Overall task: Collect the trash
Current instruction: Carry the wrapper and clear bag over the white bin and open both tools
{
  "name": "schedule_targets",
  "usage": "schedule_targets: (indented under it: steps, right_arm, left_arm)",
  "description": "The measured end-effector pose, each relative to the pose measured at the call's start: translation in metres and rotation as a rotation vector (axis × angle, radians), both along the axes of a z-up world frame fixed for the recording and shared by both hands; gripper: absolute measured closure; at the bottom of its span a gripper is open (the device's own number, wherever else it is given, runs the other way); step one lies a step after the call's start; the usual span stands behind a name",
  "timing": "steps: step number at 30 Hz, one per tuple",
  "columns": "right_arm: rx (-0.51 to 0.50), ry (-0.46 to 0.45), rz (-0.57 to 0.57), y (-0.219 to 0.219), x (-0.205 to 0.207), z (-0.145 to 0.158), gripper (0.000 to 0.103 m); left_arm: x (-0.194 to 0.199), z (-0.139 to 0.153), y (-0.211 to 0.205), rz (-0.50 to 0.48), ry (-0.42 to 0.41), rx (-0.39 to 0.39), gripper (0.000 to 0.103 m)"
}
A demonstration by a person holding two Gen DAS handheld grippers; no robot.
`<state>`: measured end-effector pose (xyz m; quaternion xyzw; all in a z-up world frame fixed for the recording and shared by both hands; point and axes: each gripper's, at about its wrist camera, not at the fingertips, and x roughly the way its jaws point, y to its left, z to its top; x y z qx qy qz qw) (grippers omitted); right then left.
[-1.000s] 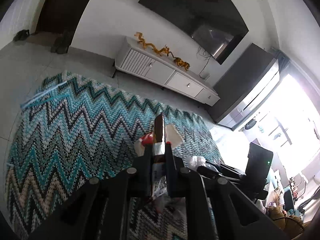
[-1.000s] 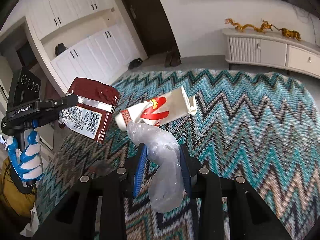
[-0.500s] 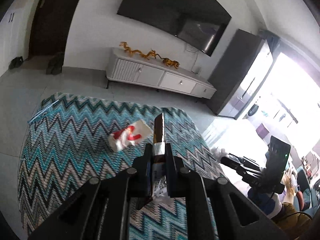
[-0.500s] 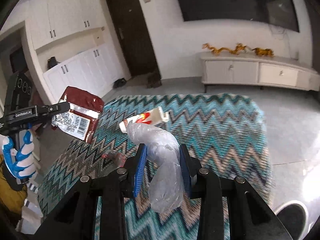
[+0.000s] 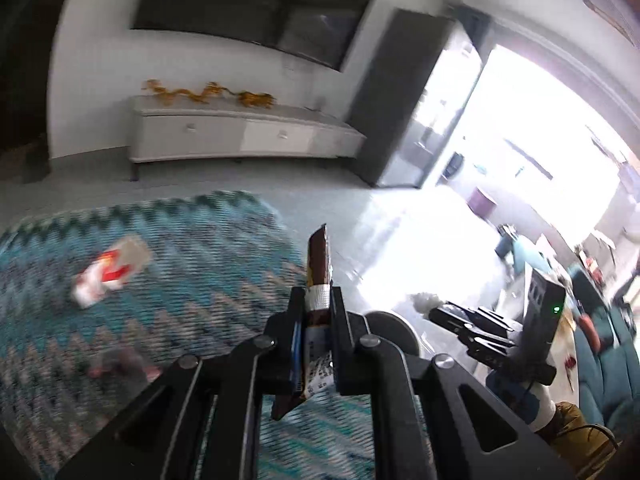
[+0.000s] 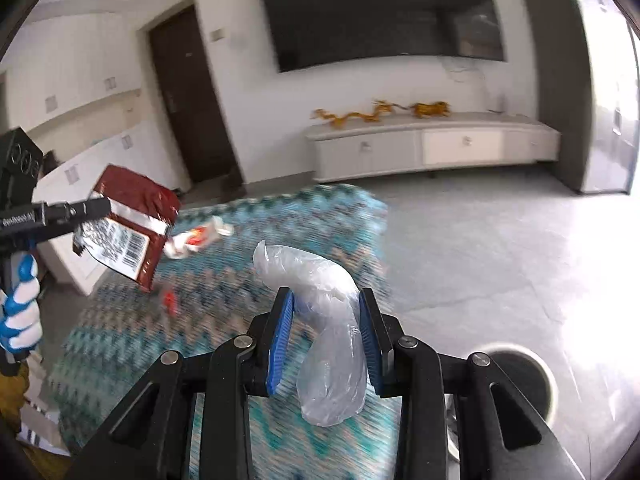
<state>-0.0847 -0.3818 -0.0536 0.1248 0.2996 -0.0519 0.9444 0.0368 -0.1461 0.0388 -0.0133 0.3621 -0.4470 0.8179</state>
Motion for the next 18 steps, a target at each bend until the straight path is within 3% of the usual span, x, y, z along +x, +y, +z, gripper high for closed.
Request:
schedule_targets:
  steps: [9, 18]
  right_arm:
    - [0.115, 0.12, -0.277, -0.117, -0.069, -0.075, 0.07]
    - [0.181, 0.229, -0.353, -0.17, -0.071, -0.136, 0.07]
  left_arm:
    - [-0.033, -0.049, -0.173, -0.237, 0.077, 0.114, 0.092]
    - [-0.039, -0.126, -0.304, -0.278, 0.152, 0.249, 0.092]
